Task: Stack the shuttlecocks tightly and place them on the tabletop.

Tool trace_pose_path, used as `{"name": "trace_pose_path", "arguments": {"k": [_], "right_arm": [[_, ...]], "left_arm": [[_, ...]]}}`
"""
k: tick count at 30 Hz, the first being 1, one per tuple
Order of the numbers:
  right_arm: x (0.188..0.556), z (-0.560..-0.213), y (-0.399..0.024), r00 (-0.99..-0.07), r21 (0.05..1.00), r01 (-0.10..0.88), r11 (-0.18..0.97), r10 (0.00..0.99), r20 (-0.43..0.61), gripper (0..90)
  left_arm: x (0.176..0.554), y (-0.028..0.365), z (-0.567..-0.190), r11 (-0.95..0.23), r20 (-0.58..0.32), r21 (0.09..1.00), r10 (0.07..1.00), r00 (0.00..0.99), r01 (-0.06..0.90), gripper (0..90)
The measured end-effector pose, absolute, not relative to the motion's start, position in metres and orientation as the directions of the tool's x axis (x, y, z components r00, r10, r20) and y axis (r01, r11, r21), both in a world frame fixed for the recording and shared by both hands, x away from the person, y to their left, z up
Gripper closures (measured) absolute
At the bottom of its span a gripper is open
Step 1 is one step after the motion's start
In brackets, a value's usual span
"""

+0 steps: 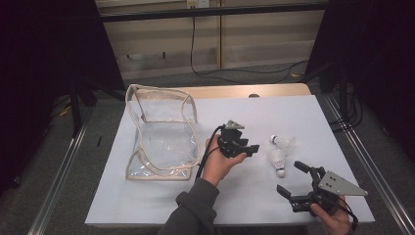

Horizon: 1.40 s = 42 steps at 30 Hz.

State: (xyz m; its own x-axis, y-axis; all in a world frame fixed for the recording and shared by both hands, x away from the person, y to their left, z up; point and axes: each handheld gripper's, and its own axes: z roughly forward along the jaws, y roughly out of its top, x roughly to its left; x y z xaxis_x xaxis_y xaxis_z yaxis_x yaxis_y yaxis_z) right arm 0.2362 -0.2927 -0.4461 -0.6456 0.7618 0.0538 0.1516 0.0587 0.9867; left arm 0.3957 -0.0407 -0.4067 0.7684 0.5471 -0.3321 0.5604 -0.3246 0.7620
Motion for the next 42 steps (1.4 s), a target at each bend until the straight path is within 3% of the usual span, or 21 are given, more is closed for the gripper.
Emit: {"name": "trace_pose_path", "arguments": {"k": [8, 25, 42], "right_arm": [[0.236, -0.446, -0.292, -0.645, 0.986, 0.154, 0.063, 0.762, 0.052, 1.0], [0.236, -0.446, -0.293, -0.643, 0.986, 0.153, 0.064, 0.764, 0.050, 0.9], [0.235, -0.446, -0.293, -0.640, 0.985, 0.155, 0.070, 0.767, 0.046, 1.0]], "left_arm": [[0.386, -0.038, -0.412, -0.324, -0.362, 0.756, 0.517, 0.776, 0.569, 38.9], [0.362, -0.035, -0.414, -0.370, -0.332, 0.787, 0.423, 0.843, 0.494, 15.8], [0.344, -0.016, -0.421, -0.394, -0.321, 0.793, 0.376, 0.869, 0.464, 8.8]]}}
